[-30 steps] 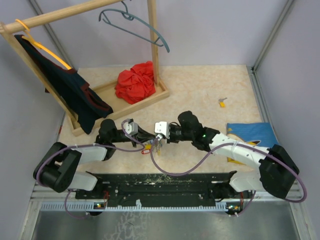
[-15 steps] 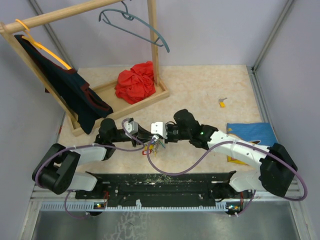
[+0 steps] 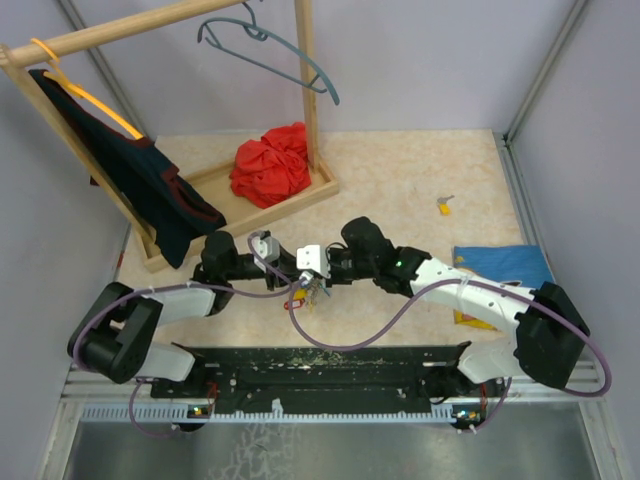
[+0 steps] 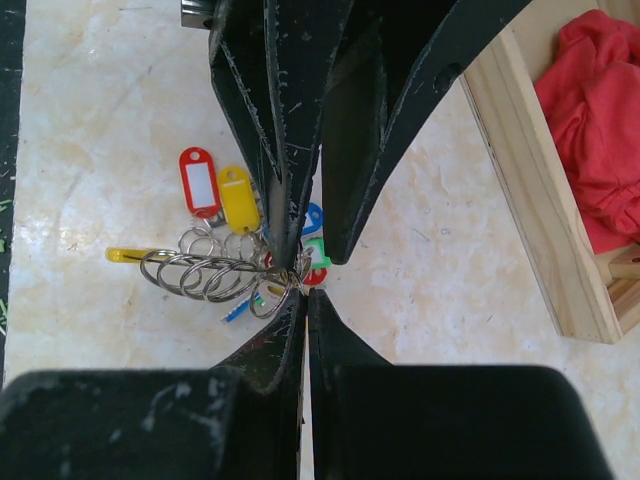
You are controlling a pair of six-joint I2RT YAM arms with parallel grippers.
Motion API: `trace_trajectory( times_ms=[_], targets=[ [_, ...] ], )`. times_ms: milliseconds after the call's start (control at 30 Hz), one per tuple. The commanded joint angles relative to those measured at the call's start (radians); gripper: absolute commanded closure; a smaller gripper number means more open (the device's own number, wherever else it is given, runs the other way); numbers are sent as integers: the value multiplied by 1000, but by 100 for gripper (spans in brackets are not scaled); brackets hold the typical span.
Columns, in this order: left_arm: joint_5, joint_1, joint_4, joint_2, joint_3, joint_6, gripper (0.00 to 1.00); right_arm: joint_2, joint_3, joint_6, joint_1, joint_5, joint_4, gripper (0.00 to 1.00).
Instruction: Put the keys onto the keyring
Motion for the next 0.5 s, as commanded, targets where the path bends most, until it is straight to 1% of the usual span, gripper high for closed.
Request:
trace_trajectory(
  times_ms=[0, 267, 300, 467],
  targets=[
    [29, 4, -28, 19, 30, 18, 69, 4, 67, -13, 16, -16, 18, 100],
    [65, 4, -83, 41, 54, 36, 70, -4, 65, -25, 16, 6, 7, 100],
    [70, 5, -85, 40, 54, 36, 73, -6, 64, -28, 16, 10, 4, 100],
    [77, 4, -95, 41, 59, 37, 93, -9, 59, -30, 17, 18, -3, 100]
  ],
)
